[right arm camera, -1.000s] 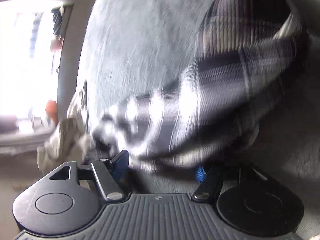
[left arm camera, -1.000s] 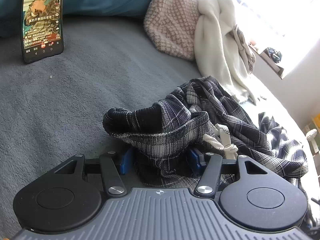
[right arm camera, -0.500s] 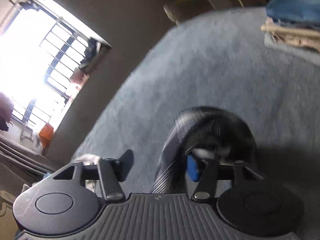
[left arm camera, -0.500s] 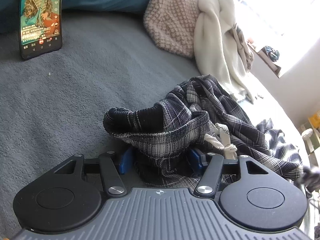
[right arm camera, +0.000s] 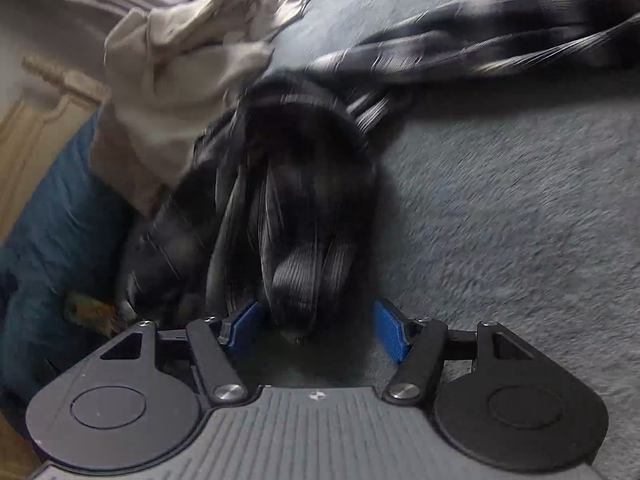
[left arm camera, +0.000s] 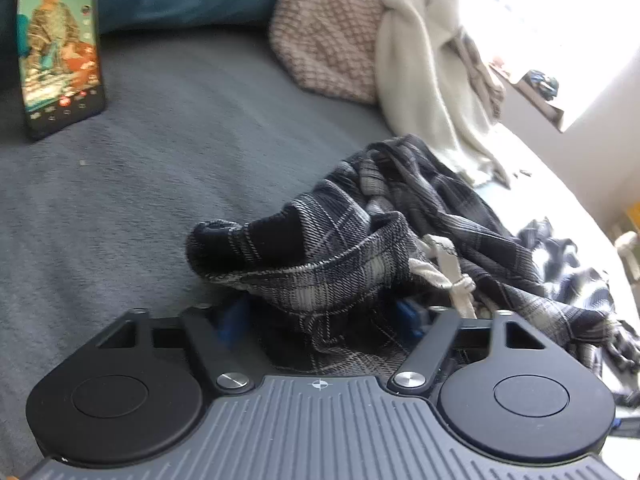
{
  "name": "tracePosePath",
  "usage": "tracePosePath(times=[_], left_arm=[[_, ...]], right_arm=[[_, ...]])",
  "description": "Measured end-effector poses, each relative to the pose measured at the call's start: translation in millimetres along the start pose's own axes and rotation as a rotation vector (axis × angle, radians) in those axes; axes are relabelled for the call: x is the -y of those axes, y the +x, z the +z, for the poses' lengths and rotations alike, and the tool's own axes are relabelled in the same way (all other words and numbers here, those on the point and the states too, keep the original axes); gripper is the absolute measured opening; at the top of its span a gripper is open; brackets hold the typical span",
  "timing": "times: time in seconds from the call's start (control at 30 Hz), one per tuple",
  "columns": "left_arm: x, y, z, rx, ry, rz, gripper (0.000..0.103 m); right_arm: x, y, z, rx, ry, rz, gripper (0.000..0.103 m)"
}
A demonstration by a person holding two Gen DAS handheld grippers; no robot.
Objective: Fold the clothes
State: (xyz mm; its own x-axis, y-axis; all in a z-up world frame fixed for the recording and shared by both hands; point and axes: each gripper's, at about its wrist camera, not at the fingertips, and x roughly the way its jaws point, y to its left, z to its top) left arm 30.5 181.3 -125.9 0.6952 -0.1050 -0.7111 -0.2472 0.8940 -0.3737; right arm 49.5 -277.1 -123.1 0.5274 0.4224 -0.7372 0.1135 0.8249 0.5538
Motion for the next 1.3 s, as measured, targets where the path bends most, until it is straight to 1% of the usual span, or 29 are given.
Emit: tracePosePath(times=[0.03,0.07,0.1,0.13,0.2,0.4,0.53,0.6,0.67,0.77,0.83,0.9,0.97,1.13,1.2,1.27,1.3], left_arm=[[2.0,-0.7,2.7,-0.012,0.010,-0.006,0.047],[4.0,-1.4,5.3,-0.023,0.020,-0.013,0.040],[5.5,-2.1,8.8,-0.034,0.020,-0.028,0.024],[5.6,-2.9,14.1,-0.042,-0.004,-0.061,0.019],[7.6,-5.7,26.5,-0.032,-0.036,-0.102,0.018],[20.7,-21.4,65.7,0.075,-0.077,-0.196,0.016],[24.2,-26.9,84.2,0.095,-0.129,-0.269,0.016],[25.6,-29.3,89.9,0.098,-0.138,-0.294,0.016],[23.4,-29.7,95.0,0.084,-0.165,-0.320,0.016],[15.6,-32.0,96.3,0.041,-0.210,-0.342,0.016],[7.4,-34.0,94.6,0.009,-0.223,-0.343,0.015],[-5.7,-36.8,88.3,-0.040,-0.232,-0.335,0.015],[-21.7,-41.0,79.0,-0.091,-0.243,-0.315,0.015],[-65.5,-54.4,46.6,-0.223,-0.287,-0.206,0.014],[-78.4,-56.6,32.2,-0.257,-0.285,-0.156,0.014],[-85.1,-55.2,18.2,-0.278,-0.263,-0.111,0.014],[-85.8,-53.1,11.8,-0.289,-0.232,-0.097,0.015]], right_arm=[[-11.8,9.1,-10.0,-0.033,-0.050,0.009,0.060],[-23.6,18.2,-20.1,-0.066,-0.099,0.018,0.050],[-32.6,10.5,-14.7,-0.042,-0.118,0.028,0.018],[-41.5,2.0,-8.4,-0.015,-0.136,0.038,0.007],[-59.2,-15.2,4.1,0.038,-0.171,0.059,0.006],[-112.3,-66.5,41.5,0.200,-0.274,0.120,0.005],[-147.7,-100.8,66.5,0.308,-0.343,0.160,0.005],[-141.3,-102.5,56.4,0.265,-0.322,0.176,0.005],[-134.4,-103.8,45.8,0.219,-0.299,0.192,0.005],[-123.9,-105.7,29.8,0.150,-0.265,0.216,0.005],[-116.9,-107.0,19.2,0.105,-0.242,0.231,0.005],[-109.9,-108.3,8.5,0.059,-0.219,0.247,0.005],[-102.9,-109.6,-2.1,0.013,-0.196,0.262,0.005],[-85.4,-112.9,-28.8,-0.101,-0.137,0.300,0.005],[-68.8,-93.8,-52.9,-0.215,-0.066,0.303,0.005],[-55.3,-73.9,-74.3,-0.304,-0.002,0.264,0.005],[-48.6,-63.9,-85.1,-0.347,0.030,0.244,0.005]])
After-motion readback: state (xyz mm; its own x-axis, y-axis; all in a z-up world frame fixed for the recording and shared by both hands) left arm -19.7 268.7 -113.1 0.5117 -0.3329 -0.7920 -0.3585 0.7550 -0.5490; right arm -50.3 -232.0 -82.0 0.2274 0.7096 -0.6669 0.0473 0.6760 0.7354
